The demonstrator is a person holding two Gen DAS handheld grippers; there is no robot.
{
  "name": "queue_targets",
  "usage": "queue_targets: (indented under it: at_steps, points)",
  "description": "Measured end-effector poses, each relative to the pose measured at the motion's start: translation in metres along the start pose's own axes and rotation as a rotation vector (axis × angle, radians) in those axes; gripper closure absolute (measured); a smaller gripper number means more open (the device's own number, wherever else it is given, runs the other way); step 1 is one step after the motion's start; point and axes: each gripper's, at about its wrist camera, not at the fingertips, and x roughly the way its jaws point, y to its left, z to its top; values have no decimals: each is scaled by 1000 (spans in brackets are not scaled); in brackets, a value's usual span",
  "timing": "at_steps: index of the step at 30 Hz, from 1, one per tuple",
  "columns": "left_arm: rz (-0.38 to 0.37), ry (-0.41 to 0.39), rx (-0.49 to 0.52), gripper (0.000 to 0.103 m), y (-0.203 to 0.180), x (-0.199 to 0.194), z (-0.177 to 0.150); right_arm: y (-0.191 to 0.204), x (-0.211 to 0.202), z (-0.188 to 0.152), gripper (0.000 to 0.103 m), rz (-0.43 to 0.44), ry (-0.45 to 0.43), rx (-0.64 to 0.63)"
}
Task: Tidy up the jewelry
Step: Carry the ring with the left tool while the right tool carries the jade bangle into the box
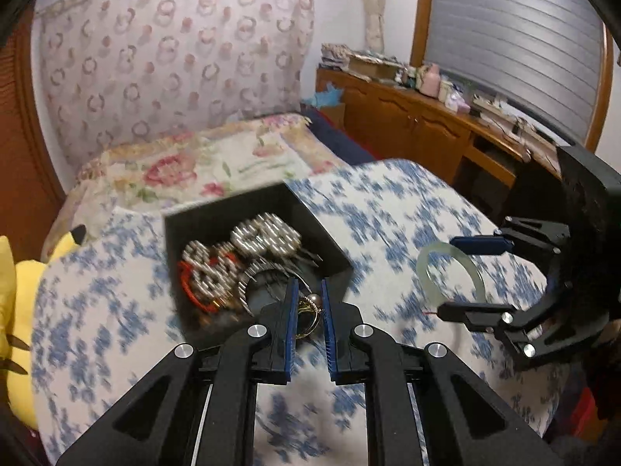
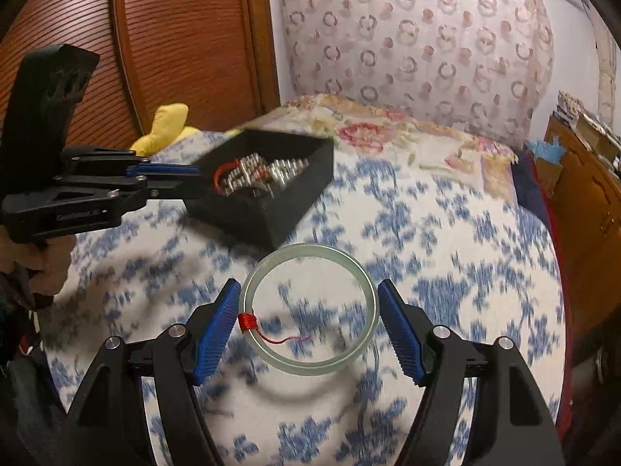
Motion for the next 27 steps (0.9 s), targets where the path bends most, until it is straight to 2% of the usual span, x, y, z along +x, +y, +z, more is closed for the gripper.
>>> queue_targets:
  at_steps: [6, 15, 16, 17, 18, 20, 22, 25, 27]
  points:
    - [40, -16, -19, 92, 20, 9, 19, 10, 7, 31, 29, 24, -47, -33]
    - [58, -18, -54, 91, 41, 22, 31, 21, 28, 62, 29, 34, -46, -80]
    - [59, -19, -62, 87, 43, 23, 32, 21, 31, 64, 29, 35, -42, -83]
    - [57, -17, -73, 75, 46, 23, 32, 20, 33, 66, 29, 34, -40, -84]
    - [48, -24, -89, 71, 50, 22, 32, 20, 36, 67, 29, 32, -35, -86]
    - [53, -31, -99, 70, 55, 20, 32, 20, 41, 70, 29, 31, -29, -89]
    - [67, -35, -105, 66, 60, 19, 31, 20, 47, 73, 29, 31, -26, -87]
    - [95, -45, -119, 48, 70, 14, 27, 21, 54, 76, 29, 34, -21, -87]
    - [123, -55, -130, 32, 77, 9, 25, 22, 60, 80, 29, 36, -16, -90]
